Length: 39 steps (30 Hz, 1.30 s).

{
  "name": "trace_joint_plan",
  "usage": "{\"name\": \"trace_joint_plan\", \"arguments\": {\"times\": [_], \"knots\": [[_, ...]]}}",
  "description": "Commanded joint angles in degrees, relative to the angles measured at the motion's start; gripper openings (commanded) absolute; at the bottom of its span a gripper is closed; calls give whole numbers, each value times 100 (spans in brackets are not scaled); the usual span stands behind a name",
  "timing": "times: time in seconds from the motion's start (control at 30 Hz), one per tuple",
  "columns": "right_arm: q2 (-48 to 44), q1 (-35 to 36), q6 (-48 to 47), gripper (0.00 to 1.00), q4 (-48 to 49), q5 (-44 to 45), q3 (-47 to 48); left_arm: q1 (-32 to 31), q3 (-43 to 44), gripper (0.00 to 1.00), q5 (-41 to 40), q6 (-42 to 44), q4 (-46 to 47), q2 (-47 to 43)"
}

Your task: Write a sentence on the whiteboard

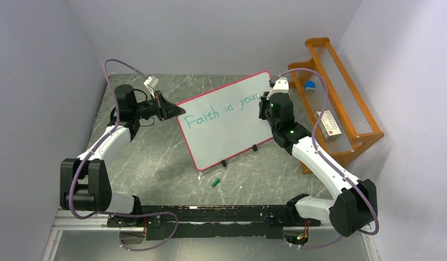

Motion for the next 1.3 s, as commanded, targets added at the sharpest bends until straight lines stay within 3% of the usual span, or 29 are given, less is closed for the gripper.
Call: {"name": "trace_joint_plan", "arguments": {"times": [0.0, 0.6, 1.27], "knots": [[70, -72, -46, 0, 185, -33, 171, -142, -69, 5, -139, 396, -501, 175], [17, -122, -7, 0, 61, 161, 112, -142, -24, 5, -257, 525, -687, 150], [-1001, 16, 133, 0, -605, -252, -141, -142, -32, 5, -327, 499, -677, 56]]}}
